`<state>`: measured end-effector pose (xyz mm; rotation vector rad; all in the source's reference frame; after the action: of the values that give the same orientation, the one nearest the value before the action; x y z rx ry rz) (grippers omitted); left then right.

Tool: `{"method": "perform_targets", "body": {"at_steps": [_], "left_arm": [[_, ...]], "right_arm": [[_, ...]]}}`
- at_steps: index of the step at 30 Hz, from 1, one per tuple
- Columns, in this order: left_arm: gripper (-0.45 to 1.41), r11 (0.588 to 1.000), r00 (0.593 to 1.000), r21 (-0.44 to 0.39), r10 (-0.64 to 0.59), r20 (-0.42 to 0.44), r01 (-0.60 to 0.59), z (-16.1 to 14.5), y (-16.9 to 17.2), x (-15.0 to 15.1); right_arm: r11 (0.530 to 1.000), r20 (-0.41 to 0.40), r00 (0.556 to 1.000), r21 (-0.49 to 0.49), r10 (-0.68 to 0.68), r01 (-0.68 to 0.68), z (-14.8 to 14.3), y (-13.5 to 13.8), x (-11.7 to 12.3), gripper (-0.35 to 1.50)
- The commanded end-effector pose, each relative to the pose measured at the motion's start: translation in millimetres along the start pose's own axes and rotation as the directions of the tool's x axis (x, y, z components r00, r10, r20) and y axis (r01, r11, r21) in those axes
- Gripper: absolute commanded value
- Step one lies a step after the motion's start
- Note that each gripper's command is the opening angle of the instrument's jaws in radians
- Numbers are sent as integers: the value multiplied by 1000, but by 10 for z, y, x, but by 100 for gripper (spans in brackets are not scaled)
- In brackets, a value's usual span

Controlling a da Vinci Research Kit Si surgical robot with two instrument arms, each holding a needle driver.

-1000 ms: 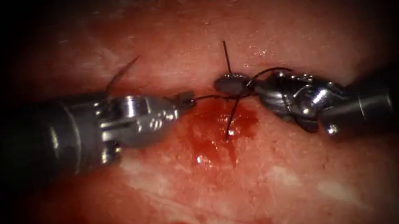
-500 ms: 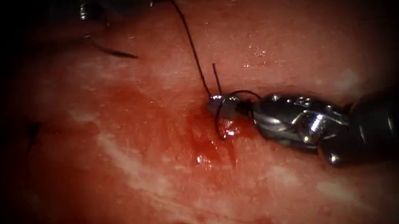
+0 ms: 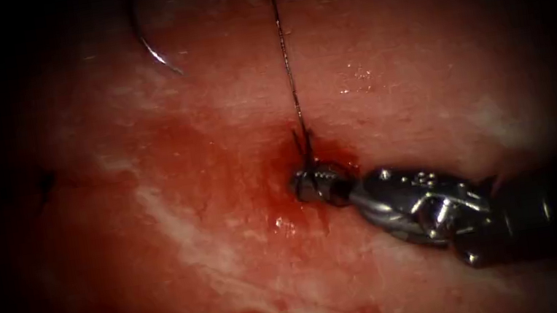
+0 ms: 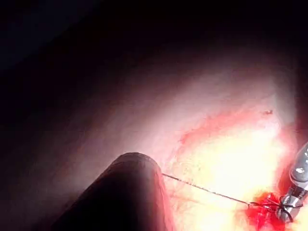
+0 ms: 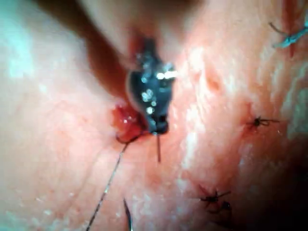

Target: Wound Closure

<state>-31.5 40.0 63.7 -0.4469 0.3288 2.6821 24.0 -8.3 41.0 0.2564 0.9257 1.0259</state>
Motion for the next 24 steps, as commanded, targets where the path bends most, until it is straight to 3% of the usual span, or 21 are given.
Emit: {"method": "perform_targets", "body": {"at_steps": [1,13,24], "left_arm": [[-45,1000,1000,0,-1,0,1,10,-3,4],[-45,999,1000,30,29,0,-29,61,-48,7],[-45,998,1000,50,29,3,-29,95,-52,12]], "right_arm": [[1000,3,1000,6,-7,7,1,-10,-11,-35],[999,3,999,12,-53,53,-8,-20,-22,-35],[996,-2,996,16,-92,92,-14,-24,-25,-35]]}}
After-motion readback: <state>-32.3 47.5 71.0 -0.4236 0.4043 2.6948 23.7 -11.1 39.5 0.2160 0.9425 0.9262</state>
